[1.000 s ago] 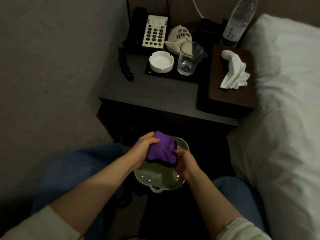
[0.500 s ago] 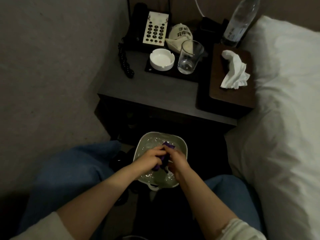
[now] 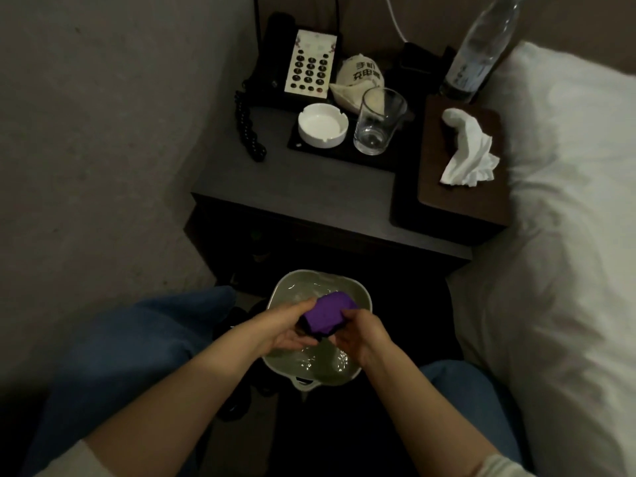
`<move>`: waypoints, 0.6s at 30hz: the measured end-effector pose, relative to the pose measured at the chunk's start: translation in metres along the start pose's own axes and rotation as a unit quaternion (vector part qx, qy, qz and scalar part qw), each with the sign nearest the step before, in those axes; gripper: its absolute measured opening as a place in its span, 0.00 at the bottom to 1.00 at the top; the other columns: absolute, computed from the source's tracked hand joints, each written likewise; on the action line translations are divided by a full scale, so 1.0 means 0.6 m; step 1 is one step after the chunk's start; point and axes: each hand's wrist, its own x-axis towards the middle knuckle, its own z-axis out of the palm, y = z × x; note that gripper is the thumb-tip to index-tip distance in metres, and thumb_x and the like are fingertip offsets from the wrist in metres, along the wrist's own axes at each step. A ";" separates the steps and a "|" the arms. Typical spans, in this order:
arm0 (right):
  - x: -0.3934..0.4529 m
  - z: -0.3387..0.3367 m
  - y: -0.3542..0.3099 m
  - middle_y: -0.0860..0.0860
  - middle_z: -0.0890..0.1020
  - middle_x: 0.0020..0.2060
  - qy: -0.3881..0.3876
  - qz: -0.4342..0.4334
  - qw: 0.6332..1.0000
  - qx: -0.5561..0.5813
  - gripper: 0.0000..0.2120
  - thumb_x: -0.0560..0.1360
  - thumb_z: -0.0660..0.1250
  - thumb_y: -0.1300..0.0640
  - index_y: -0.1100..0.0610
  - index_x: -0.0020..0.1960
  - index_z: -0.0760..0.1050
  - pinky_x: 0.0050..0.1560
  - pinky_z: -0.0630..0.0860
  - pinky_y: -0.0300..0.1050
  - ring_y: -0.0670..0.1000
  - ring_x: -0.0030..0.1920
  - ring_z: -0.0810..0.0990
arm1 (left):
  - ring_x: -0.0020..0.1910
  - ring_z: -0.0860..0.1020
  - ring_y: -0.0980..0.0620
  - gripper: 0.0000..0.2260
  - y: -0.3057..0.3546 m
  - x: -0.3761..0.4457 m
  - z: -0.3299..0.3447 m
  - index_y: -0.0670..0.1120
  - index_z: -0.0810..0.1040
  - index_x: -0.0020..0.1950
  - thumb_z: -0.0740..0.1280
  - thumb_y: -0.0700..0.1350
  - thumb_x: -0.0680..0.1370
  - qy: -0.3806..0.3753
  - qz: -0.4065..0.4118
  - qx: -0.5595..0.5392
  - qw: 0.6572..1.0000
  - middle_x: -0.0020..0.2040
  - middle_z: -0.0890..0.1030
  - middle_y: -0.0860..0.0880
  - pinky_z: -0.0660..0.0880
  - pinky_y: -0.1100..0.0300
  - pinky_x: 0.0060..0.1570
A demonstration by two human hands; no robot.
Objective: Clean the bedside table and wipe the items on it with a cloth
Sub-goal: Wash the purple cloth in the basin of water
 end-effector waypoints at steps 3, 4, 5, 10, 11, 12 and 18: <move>-0.004 -0.002 0.001 0.56 0.76 0.37 0.022 -0.009 0.999 -0.041 0.06 0.79 0.57 0.66 0.62 0.53 0.71 0.35 0.72 0.44 0.52 0.35 0.74 | 0.46 0.80 0.47 0.17 0.018 -0.001 -0.004 0.45 0.72 0.67 0.64 0.49 0.80 0.017 0.041 0.025 0.999 0.56 0.81 0.41 0.76 0.53 0.54; -0.008 -0.002 -0.001 0.56 0.76 0.37 0.015 -0.014 0.998 -0.058 0.07 0.78 0.57 0.67 0.61 0.53 0.71 0.36 0.73 0.45 0.52 0.36 0.75 | 0.48 0.80 0.46 0.17 0.023 -0.001 -0.007 0.45 0.72 0.67 0.65 0.47 0.80 0.020 0.045 0.017 0.999 0.57 0.81 0.41 0.76 0.52 0.55; -0.011 -0.004 -0.005 0.56 0.77 0.39 -0.001 -0.026 0.996 -0.083 0.10 0.77 0.57 0.68 0.59 0.56 0.70 0.38 0.74 0.46 0.53 0.38 0.76 | 0.50 0.79 0.45 0.17 0.028 -0.001 -0.011 0.45 0.72 0.67 0.65 0.46 0.80 0.019 0.045 0.010 0.999 0.58 0.80 0.40 0.76 0.51 0.55; -0.025 -0.016 -0.028 0.49 0.72 0.63 -0.173 -0.245 0.873 -0.385 0.49 0.70 0.65 0.75 0.40 0.76 0.45 0.54 0.77 0.39 0.46 0.57 0.78 | 0.46 0.82 0.43 0.16 0.047 -0.014 -0.025 0.46 0.69 0.68 0.61 0.46 0.81 -0.051 0.014 -0.014 0.999 0.56 0.82 0.42 0.77 0.54 0.48; -0.028 -0.017 -0.031 0.49 0.71 0.65 -0.170 -0.300 0.819 -0.460 0.48 0.70 0.67 0.73 0.43 0.77 0.48 0.60 0.75 0.40 0.46 0.62 0.76 | 0.45 0.83 0.44 0.17 0.051 -0.019 -0.026 0.46 0.69 0.68 0.60 0.47 0.81 -0.069 0.011 -0.020 0.997 0.55 0.82 0.42 0.78 0.54 0.47; -0.030 -0.018 -0.033 0.50 0.71 0.68 -0.146 -0.351 0.760 -0.527 0.44 0.71 0.70 0.69 0.46 0.78 0.52 0.65 0.72 0.41 0.48 0.66 0.73 | 0.46 0.83 0.44 0.17 0.056 -0.024 -0.025 0.46 0.70 0.68 0.60 0.49 0.81 -0.088 0.013 -0.020 0.996 0.55 0.82 0.43 0.78 0.54 0.46; -0.031 -0.027 -0.054 0.50 0.75 0.56 -0.011 -0.502 0.545 -0.671 0.22 0.70 0.70 0.55 0.49 0.63 0.68 0.50 0.77 0.49 0.52 0.56 0.76 | 0.55 0.81 0.43 0.19 0.060 -0.047 -0.027 0.51 0.72 0.64 0.48 0.58 0.82 -0.138 0.010 0.009 0.990 0.60 0.79 0.44 0.77 0.52 0.50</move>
